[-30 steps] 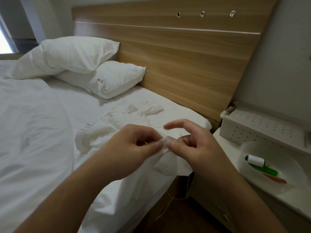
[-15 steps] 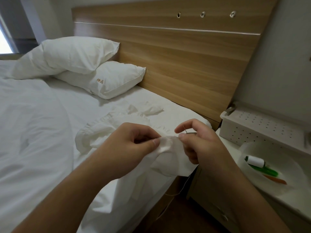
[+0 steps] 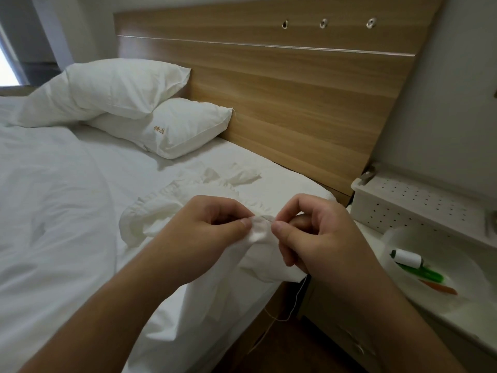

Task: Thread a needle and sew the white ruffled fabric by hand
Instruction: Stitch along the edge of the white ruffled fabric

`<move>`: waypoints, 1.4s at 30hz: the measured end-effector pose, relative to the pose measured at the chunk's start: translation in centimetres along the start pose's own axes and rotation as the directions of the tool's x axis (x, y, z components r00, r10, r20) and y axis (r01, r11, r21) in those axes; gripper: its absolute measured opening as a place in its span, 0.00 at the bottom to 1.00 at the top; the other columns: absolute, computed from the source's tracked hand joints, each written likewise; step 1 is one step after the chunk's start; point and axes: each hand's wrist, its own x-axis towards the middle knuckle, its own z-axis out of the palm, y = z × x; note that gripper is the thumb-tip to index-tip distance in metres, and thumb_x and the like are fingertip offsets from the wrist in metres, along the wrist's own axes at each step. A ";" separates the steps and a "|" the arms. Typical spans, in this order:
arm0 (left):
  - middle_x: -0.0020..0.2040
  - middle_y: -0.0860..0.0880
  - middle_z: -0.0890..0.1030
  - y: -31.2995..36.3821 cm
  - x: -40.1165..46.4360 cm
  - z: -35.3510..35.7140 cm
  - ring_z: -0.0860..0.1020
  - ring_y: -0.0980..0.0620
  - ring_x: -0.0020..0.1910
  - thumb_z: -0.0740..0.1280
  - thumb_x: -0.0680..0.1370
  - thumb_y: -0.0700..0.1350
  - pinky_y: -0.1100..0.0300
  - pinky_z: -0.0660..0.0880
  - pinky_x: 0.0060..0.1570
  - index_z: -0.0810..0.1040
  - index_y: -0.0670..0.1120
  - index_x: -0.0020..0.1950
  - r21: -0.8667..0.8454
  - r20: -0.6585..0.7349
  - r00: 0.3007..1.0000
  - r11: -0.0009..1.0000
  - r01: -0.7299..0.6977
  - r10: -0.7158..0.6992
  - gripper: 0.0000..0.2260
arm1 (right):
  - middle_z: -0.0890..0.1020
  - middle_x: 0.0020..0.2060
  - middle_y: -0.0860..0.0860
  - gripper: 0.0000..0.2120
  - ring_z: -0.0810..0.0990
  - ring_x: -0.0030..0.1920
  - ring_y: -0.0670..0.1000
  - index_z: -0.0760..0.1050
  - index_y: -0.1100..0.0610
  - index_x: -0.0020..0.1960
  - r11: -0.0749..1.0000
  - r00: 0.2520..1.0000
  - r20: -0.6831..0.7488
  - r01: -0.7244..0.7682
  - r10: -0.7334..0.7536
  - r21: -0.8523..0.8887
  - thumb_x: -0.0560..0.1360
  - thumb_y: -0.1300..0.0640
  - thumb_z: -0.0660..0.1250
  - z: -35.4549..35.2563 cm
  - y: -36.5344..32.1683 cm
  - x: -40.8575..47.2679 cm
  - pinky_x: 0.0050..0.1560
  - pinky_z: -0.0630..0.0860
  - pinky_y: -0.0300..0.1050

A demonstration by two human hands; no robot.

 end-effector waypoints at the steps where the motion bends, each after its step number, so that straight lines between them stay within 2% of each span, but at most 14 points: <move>1: 0.44 0.49 0.89 0.0 0.0 0.0 0.88 0.49 0.47 0.70 0.82 0.40 0.44 0.82 0.58 0.89 0.52 0.46 -0.001 -0.001 1.000 1.000 -0.002 0.002 0.11 | 0.81 0.27 0.54 0.05 0.76 0.26 0.48 0.78 0.55 0.44 1.000 1.000 -0.025 0.006 -0.007 -0.018 0.79 0.59 0.71 0.2 0.1 0.0 0.30 0.72 0.43; 3: 0.43 0.49 0.89 0.1 0.0 0.0 0.88 0.50 0.46 0.70 0.82 0.40 0.47 0.83 0.55 0.89 0.52 0.45 -0.004 0.000 1.000 1.000 -0.002 0.002 0.11 | 0.80 0.27 0.55 0.05 0.77 0.27 0.54 0.80 0.54 0.42 0.999 0.998 -0.059 0.008 -0.010 -0.041 0.77 0.58 0.73 0.4 0.4 0.0 0.31 0.75 0.53; 5: 0.43 0.49 0.89 0.1 0.0 0.0 0.88 0.51 0.45 0.70 0.82 0.39 0.50 0.83 0.53 0.89 0.51 0.45 -0.004 0.007 1.000 1.000 -0.003 0.003 0.12 | 0.80 0.27 0.55 0.05 0.77 0.29 0.58 0.80 0.54 0.42 0.999 0.997 -0.072 0.002 -0.005 -0.045 0.76 0.58 0.73 0.5 0.6 0.1 0.32 0.77 0.56; 14: 0.43 0.51 0.89 0.0 0.1 0.0 0.87 0.53 0.45 0.70 0.82 0.40 0.53 0.82 0.53 0.89 0.51 0.46 0.027 -0.003 1.000 1.000 0.002 -0.002 0.10 | 0.76 0.24 0.53 0.06 0.73 0.27 0.50 0.80 0.55 0.42 1.000 0.996 -0.088 -0.010 0.011 0.010 0.77 0.61 0.72 0.2 0.9 0.1 0.30 0.71 0.44; 17: 0.43 0.51 0.89 0.0 0.0 0.1 0.87 0.53 0.46 0.70 0.82 0.41 0.51 0.81 0.56 0.89 0.53 0.45 0.027 -0.006 1.000 1.000 0.013 -0.013 0.11 | 0.73 0.24 0.50 0.05 0.68 0.25 0.46 0.78 0.56 0.47 0.986 0.985 -0.121 -0.104 0.120 0.134 0.81 0.62 0.67 0.2 0.8 0.4 0.26 0.66 0.38; 20: 0.43 0.50 0.88 0.1 0.0 0.1 0.86 0.51 0.46 0.69 0.82 0.41 0.50 0.80 0.56 0.88 0.53 0.44 0.041 0.003 0.999 0.998 0.036 -0.037 0.11 | 0.72 0.27 0.50 0.07 0.67 0.26 0.45 0.75 0.56 0.51 0.954 0.974 -0.069 -0.198 0.218 0.224 0.83 0.65 0.62 0.4 0.8 0.7 0.25 0.64 0.38; 23: 0.42 0.49 0.87 0.3 0.1 0.2 0.85 0.50 0.46 0.68 0.82 0.41 0.50 0.80 0.53 0.87 0.52 0.42 0.066 0.005 0.999 0.997 0.045 -0.045 0.12 | 0.69 0.27 0.51 0.09 0.66 0.26 0.46 0.74 0.55 0.50 0.954 0.971 -0.023 -0.231 0.239 0.189 0.81 0.68 0.61 0.7 1.0 0.7 0.25 0.63 0.41; 26: 0.42 0.48 0.87 0.5 0.1 0.2 0.85 0.48 0.47 0.68 0.82 0.43 0.46 0.81 0.53 0.87 0.52 0.42 0.059 0.016 0.999 0.998 0.027 -0.028 0.11 | 0.69 0.24 0.49 0.03 0.65 0.26 0.47 0.78 0.55 0.47 0.990 0.993 -0.013 -0.114 0.116 0.084 0.78 0.61 0.70 1.0 0.8 0.4 0.26 0.64 0.42; 28: 0.43 0.46 0.87 0.6 0.0 0.3 0.85 0.43 0.49 0.69 0.79 0.48 0.39 0.81 0.57 0.87 0.51 0.44 0.023 0.036 0.999 1.000 0.007 -0.008 0.08 | 0.68 0.24 0.47 0.05 0.64 0.26 0.48 0.81 0.52 0.46 0.999 0.999 -0.011 -0.037 0.037 0.011 0.76 0.52 0.75 1.3 0.7 0.0 0.28 0.65 0.43; 30: 0.44 0.46 0.87 0.7 -0.1 0.3 0.86 0.43 0.49 0.70 0.79 0.46 0.38 0.80 0.59 0.88 0.50 0.45 0.014 0.048 0.999 1.000 -0.002 0.001 0.07 | 0.68 0.24 0.48 0.07 0.64 0.26 0.48 0.82 0.50 0.44 1.000 0.999 -0.037 -0.005 0.004 -0.028 0.74 0.48 0.76 1.5 0.8 -0.1 0.30 0.66 0.46; 33: 0.43 0.47 0.87 0.4 0.0 0.2 0.86 0.46 0.47 0.68 0.82 0.39 0.43 0.81 0.56 0.88 0.50 0.44 0.034 0.035 0.999 0.999 0.005 -0.006 0.12 | 0.68 0.23 0.46 0.06 0.65 0.25 0.44 0.82 0.52 0.43 0.999 0.997 -0.073 0.004 -0.006 -0.032 0.75 0.51 0.76 1.3 1.1 0.2 0.29 0.66 0.42; 38: 0.41 0.50 0.87 0.7 -0.1 0.1 0.85 0.55 0.42 0.68 0.82 0.39 0.57 0.79 0.47 0.87 0.52 0.42 0.040 0.022 1.000 0.999 0.020 -0.021 0.13 | 0.69 0.24 0.47 0.05 0.66 0.26 0.44 0.83 0.55 0.42 0.999 0.993 -0.116 -0.028 0.026 -0.021 0.77 0.57 0.75 0.6 1.2 0.5 0.28 0.65 0.37; 40: 0.41 0.50 0.87 0.7 -0.2 0.1 0.85 0.55 0.42 0.68 0.82 0.39 0.58 0.78 0.47 0.87 0.52 0.42 0.038 0.021 1.000 0.999 0.018 -0.019 0.13 | 0.70 0.24 0.48 0.03 0.67 0.25 0.45 0.82 0.54 0.45 0.999 0.989 -0.138 -0.046 0.044 -0.011 0.77 0.57 0.74 0.4 1.1 0.5 0.27 0.66 0.37; 42: 0.41 0.50 0.87 0.8 -0.2 0.1 0.85 0.56 0.43 0.68 0.82 0.39 0.59 0.78 0.47 0.87 0.52 0.42 0.044 0.010 1.000 0.999 0.018 -0.018 0.14 | 0.70 0.25 0.49 0.01 0.67 0.25 0.46 0.80 0.52 0.49 0.992 0.983 -0.146 -0.097 0.109 0.085 0.80 0.56 0.70 0.2 0.9 0.6 0.26 0.65 0.39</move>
